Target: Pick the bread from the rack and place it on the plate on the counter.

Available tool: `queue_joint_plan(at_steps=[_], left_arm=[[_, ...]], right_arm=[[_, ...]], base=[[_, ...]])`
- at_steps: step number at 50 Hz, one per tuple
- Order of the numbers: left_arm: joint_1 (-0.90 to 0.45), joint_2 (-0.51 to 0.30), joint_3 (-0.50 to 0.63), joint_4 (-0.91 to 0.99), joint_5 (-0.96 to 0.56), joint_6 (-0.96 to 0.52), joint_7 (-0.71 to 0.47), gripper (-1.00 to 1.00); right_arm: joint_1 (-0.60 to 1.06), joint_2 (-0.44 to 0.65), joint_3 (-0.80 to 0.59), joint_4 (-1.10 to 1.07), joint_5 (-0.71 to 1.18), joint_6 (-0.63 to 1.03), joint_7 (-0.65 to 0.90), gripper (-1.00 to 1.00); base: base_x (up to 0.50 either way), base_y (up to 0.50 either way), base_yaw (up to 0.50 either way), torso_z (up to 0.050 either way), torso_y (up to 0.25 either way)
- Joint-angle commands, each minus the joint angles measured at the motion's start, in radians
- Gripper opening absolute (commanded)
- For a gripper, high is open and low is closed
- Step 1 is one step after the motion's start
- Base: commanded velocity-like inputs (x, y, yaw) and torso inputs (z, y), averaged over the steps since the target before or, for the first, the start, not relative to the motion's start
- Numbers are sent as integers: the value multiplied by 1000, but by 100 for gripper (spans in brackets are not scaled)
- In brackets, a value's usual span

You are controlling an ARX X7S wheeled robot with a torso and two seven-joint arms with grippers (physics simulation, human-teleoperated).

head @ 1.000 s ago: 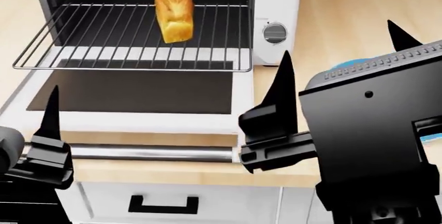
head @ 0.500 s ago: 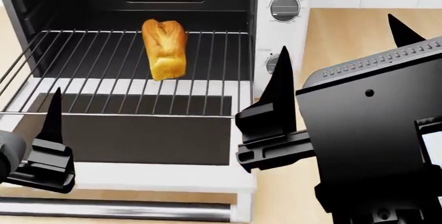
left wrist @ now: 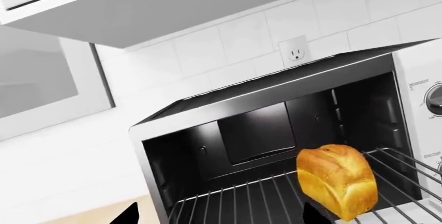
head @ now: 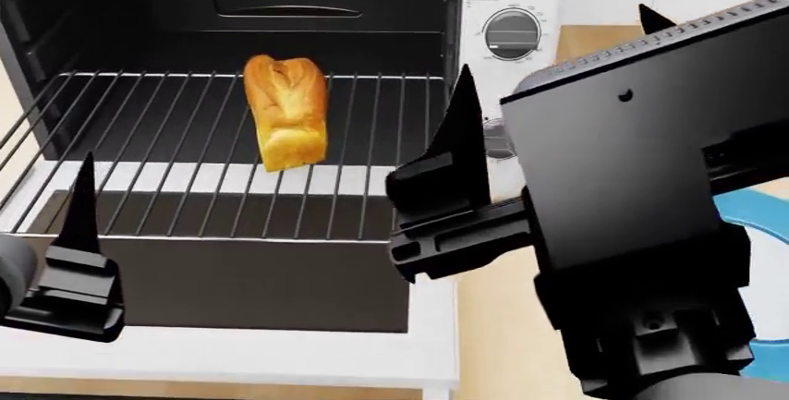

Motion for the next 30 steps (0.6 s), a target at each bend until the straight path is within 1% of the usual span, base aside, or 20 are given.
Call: queue_joint_plan(at_steps=[1, 2, 6, 9, 15, 28, 30], left_arm=[[-74, 21, 127, 1, 341, -129, 218, 100], [-85, 21, 173, 1, 430, -159, 270, 100], [-87, 21, 188, 1, 480, -164, 303, 100], [-81, 21, 187, 1, 494, -163, 312, 100], [-79, 21, 183, 1, 529, -164, 344, 100], [-80, 21, 171, 1, 551, -164, 362, 100], [-76, 20, 182, 1, 565, -158, 358, 100]], right_arm=[[55, -84, -19, 58, -38, -23, -81, 100], [56, -93, -20, 62, -38, -30, -93, 100], [36, -104, -22, 72, -64, -48, -126, 100], [19, -116, -32, 75, -90, -60, -166, 100], [22, -141, -63, 86, -97, -62, -178, 100], [19, -189, -125, 130, -161, -84, -244, 100], [11, -197, -137, 131, -176, -89, -256, 100]], base=[[0, 0, 0, 0, 0], [0, 0, 0, 0, 0], [0, 0, 0, 0, 0], [0, 0, 0, 0, 0], [0, 0, 0, 0, 0], [0, 0, 0, 0, 0], [0, 0, 0, 0, 0]])
